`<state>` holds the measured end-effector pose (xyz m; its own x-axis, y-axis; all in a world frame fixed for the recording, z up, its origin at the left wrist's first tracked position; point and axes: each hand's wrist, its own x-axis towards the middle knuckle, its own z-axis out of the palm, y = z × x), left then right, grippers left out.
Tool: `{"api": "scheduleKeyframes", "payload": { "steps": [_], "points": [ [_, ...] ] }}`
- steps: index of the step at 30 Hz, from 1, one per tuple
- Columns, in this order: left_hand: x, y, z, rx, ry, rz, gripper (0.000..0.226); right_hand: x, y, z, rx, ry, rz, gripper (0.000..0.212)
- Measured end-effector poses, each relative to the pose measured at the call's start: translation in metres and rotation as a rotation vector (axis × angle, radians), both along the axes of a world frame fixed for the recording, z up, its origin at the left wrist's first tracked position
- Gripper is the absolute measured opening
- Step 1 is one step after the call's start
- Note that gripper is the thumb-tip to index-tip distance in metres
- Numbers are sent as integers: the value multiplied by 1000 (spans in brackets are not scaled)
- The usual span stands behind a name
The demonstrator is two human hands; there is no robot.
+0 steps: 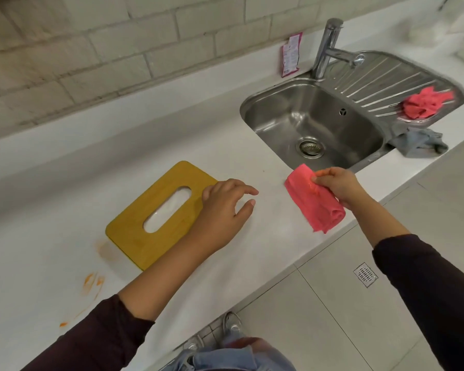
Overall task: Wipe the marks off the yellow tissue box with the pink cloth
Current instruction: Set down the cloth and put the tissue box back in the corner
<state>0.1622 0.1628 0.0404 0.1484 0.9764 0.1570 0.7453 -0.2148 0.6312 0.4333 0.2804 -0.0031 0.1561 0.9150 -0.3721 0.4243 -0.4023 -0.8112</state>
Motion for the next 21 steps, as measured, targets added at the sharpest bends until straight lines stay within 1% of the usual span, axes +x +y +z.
{"api": "scheduleKeyframes", "payload": {
  "steps": [2,4,6,8,10,13,15,18,21],
  "points": [
    [4,3,-1,-10,5,-14,21,8,12,-7,57,-199,41,20],
    [6,4,-2,-17,12,-19,21,11,20,-10,80,-340,103,16],
    [5,6,-2,-26,11,-17,21,11,23,-11,84,-437,127,13],
    [1,7,-1,-30,-3,-4,20,3,21,-9,137,-468,99,14],
    [-7,7,2,-31,-27,24,19,-16,15,-2,235,-425,66,16],
    [-29,0,6,-9,-88,108,16,-59,1,7,326,-238,71,16],
    [-49,-9,8,0,-124,206,15,-92,-11,11,330,-92,99,15],
    [-82,-26,8,21,-138,355,18,-141,-32,12,336,76,170,14],
    [-111,-43,3,37,-127,506,17,-176,-54,10,277,237,165,18]
  ]
}}
